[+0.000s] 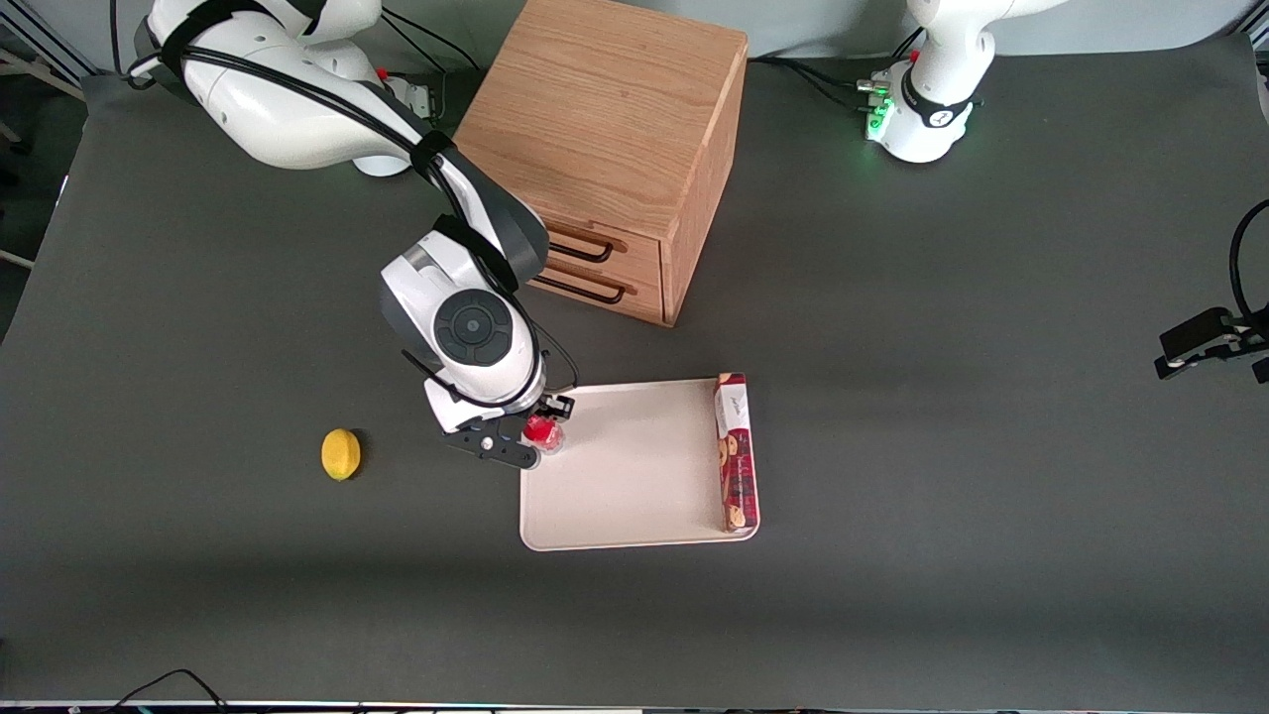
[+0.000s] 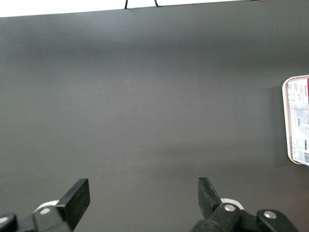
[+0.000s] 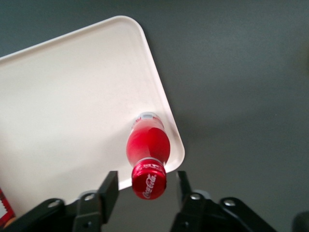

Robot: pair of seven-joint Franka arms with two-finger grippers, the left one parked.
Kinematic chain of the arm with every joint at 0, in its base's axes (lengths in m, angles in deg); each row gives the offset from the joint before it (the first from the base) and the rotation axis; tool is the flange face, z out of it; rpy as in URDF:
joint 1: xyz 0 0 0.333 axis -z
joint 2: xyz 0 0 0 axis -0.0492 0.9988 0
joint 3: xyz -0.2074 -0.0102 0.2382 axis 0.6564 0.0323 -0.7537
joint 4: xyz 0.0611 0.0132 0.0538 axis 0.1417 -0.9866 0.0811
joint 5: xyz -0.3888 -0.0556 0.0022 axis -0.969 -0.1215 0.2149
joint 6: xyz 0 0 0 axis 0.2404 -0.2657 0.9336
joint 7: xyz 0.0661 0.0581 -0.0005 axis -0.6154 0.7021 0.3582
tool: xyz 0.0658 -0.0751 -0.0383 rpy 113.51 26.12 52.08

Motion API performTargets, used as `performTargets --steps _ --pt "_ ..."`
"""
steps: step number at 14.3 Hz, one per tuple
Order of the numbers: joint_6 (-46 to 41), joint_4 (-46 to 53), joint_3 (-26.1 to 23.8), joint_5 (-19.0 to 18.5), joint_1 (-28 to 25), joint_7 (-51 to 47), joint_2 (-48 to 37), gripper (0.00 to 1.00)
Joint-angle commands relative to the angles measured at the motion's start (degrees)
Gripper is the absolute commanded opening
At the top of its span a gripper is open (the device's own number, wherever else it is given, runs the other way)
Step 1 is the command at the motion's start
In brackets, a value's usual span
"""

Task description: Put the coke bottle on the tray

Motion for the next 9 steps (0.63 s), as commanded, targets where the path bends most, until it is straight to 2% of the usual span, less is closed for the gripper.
performTargets --steps 1,3,6,8,9 --pt "-4.05 2.24 -2.26 -1.45 0.87 -0.88 -2.91 1.0" --pt "-11.24 4.96 -2.88 -1.37 0.87 3.14 -6.94 1.0" --pt "-24.86 5.15 -2.36 1.08 2.88 15.25 -19.31 1.0" --pt "-33.65 4.98 0.08 6.43 7.0 26.93 -27.4 1.0" --pt "-35.69 4.45 4.89 8.98 7.55 31.77 -31.44 1.0"
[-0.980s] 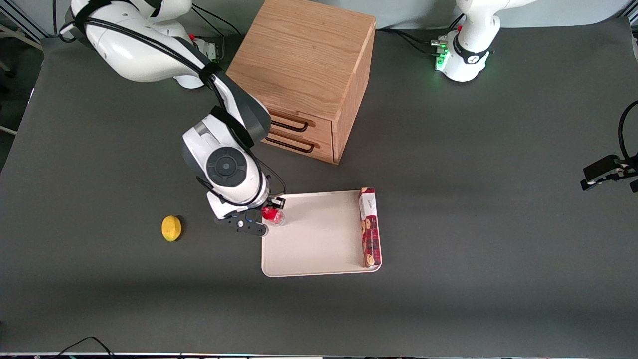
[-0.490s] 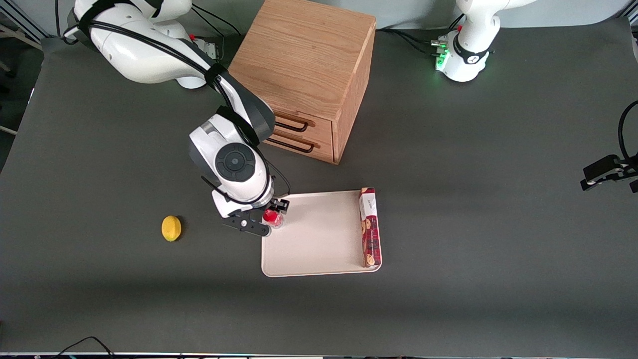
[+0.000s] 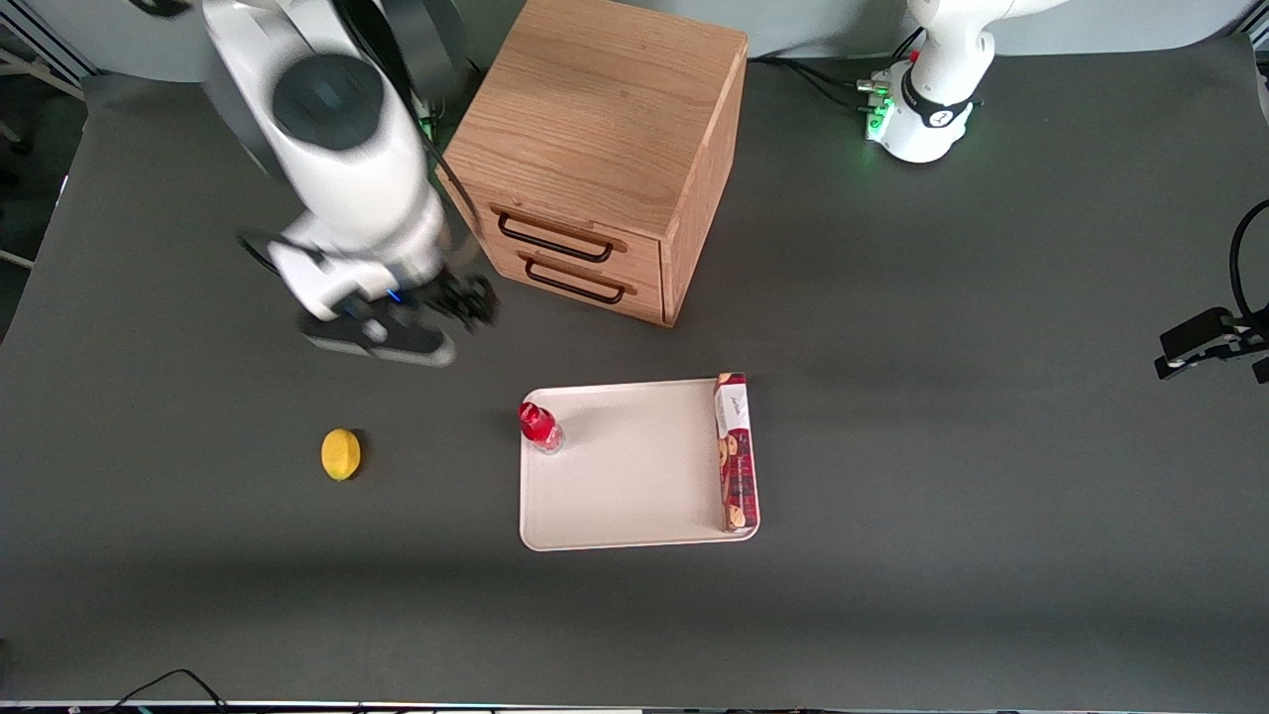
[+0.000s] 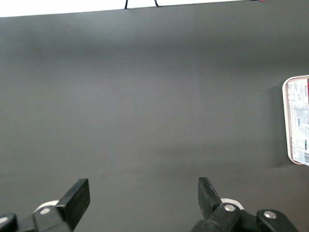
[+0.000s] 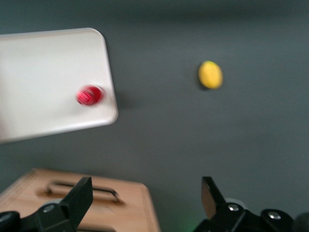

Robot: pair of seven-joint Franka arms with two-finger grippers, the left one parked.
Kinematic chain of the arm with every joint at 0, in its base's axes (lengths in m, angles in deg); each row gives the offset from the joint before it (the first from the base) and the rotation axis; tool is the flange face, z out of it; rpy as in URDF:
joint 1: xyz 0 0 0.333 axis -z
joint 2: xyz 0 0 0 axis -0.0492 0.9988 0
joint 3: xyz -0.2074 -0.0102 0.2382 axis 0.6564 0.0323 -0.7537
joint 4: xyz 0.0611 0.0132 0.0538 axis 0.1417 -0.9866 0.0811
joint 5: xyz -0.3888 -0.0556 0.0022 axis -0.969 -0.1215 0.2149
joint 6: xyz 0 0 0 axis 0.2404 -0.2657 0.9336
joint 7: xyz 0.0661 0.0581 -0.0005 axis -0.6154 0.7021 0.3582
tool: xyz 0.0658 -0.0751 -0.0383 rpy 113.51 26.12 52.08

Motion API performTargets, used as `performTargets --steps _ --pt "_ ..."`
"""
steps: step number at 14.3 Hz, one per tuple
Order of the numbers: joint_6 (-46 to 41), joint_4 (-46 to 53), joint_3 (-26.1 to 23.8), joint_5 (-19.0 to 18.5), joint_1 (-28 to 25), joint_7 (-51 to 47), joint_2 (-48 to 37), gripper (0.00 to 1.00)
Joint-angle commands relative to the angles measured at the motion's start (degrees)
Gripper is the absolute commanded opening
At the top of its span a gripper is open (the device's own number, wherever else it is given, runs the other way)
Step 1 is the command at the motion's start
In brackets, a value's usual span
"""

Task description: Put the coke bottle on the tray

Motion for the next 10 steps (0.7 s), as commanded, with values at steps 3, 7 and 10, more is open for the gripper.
performTargets --steps 3,7,10 --pt "-5.85 -9.95 20.99 9.75 3.09 27.71 -17.88 1.0" --pt "5.79 -29.53 31.02 10.62 3.44 33.2 -25.62 1.0" --pt "8.74 -32.76 32.19 13.96 2.92 33.21 -26.52 1.0"
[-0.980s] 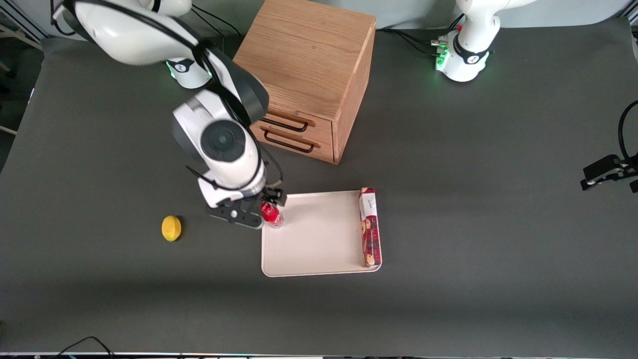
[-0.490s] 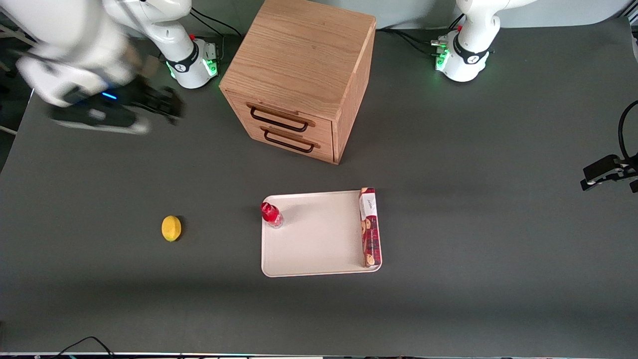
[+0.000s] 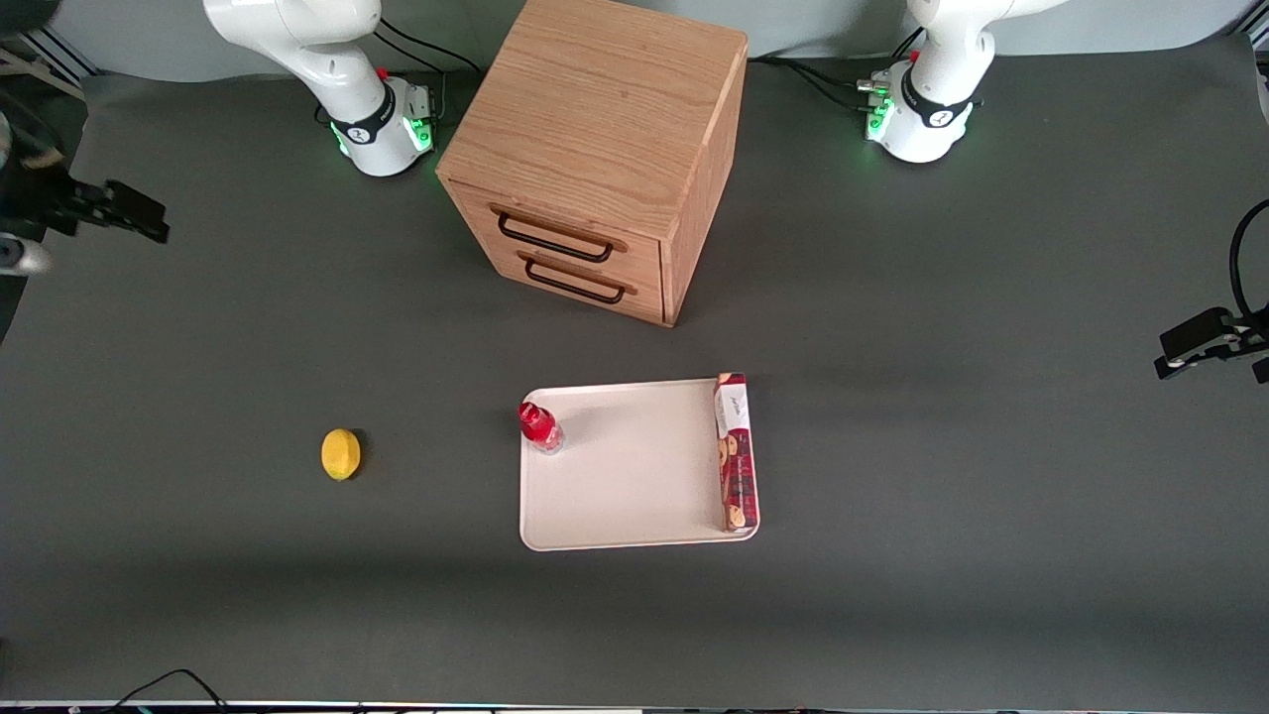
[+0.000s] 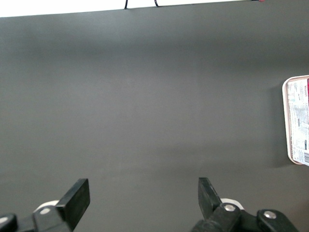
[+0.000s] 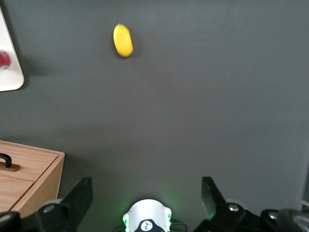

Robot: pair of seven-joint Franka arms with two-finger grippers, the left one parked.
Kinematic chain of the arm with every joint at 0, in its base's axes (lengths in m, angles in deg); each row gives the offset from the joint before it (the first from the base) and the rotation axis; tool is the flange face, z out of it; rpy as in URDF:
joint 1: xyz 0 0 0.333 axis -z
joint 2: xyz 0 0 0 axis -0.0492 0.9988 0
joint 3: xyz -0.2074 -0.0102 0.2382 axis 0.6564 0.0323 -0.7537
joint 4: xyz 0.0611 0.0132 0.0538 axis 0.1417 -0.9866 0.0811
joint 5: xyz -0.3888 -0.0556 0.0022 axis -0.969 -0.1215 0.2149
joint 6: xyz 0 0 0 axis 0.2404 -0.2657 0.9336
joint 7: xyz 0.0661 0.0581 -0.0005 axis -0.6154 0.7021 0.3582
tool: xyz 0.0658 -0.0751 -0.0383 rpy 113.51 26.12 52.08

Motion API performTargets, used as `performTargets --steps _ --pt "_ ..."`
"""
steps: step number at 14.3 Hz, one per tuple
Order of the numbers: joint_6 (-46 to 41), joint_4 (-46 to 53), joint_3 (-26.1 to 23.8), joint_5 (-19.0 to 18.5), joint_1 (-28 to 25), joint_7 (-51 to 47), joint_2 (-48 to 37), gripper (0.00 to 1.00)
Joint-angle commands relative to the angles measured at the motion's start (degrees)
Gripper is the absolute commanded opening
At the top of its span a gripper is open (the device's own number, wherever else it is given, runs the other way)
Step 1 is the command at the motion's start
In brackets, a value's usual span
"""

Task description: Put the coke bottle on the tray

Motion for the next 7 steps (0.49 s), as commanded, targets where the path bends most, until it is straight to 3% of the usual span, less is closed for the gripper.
performTargets --steps 1,3,7 --pt "2.46 -4.04 0.02 2.49 -1.5 0.45 -3.54 1.0" --pt "4.12 -3.86 -0.34 5.12 -1.68 0.27 -3.18 1.0" --pt "2.73 3.32 -0.34 4.87 -2.21 -0.34 1.55 1.0"
